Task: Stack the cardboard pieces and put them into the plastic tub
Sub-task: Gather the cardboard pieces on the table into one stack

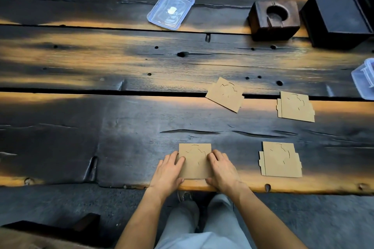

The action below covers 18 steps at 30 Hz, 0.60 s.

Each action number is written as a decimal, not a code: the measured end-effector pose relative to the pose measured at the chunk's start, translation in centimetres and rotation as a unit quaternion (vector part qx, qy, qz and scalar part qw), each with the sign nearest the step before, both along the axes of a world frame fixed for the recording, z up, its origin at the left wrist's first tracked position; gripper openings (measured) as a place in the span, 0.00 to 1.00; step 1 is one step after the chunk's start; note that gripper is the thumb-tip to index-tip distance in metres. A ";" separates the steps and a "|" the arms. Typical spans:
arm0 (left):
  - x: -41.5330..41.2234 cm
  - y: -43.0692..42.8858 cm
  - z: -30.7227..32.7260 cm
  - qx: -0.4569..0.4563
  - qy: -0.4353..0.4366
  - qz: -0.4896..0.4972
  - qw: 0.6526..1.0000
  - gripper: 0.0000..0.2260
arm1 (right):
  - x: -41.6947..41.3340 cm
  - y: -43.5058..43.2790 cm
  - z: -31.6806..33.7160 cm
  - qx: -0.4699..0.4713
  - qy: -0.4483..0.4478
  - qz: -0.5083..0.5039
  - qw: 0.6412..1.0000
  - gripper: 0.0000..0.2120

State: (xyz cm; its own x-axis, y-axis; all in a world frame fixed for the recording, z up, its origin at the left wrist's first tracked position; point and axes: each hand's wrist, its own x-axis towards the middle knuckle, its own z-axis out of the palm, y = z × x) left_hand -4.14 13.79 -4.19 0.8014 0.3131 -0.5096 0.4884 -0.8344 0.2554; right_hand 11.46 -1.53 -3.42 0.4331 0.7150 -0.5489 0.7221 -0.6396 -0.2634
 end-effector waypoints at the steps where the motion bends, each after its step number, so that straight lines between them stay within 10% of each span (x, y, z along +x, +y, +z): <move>1: 0.0 0.0 0.0 0.000 0.003 -0.003 1.000 0.29 | 0.0 0.0 0.0 -0.003 0.002 -0.002 1.000 0.32; 18: 5.8 -4.9 0.7 0.069 -0.001 -0.036 0.997 0.38 | 4.8 -4.9 1.2 0.003 0.035 -0.042 0.998 0.41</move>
